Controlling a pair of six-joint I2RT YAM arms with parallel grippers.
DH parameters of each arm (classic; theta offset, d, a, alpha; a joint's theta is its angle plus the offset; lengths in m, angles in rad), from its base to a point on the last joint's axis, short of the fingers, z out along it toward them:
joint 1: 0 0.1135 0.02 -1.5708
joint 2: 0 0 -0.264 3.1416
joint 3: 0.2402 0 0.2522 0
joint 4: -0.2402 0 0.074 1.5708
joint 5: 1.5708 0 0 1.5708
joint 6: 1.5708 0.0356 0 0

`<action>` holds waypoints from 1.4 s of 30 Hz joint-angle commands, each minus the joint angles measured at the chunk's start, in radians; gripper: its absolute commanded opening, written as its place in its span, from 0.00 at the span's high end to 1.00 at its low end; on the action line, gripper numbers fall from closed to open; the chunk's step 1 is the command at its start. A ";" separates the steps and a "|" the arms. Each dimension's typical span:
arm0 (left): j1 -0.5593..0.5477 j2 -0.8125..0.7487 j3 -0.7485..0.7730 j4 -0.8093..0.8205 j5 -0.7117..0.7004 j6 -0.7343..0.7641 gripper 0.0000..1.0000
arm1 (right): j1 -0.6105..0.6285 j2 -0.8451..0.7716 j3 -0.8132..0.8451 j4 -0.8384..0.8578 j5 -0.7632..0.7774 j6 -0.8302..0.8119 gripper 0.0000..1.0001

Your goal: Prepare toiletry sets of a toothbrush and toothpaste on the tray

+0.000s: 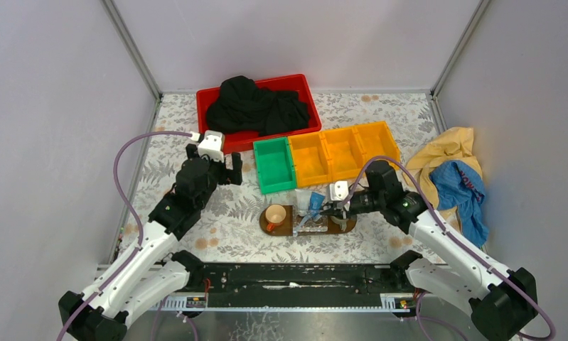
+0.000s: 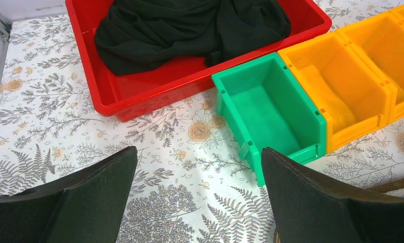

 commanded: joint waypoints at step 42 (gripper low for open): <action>0.026 0.002 -0.003 0.048 0.014 0.010 0.00 | 0.027 -0.029 -0.027 -0.066 -0.062 -0.148 0.66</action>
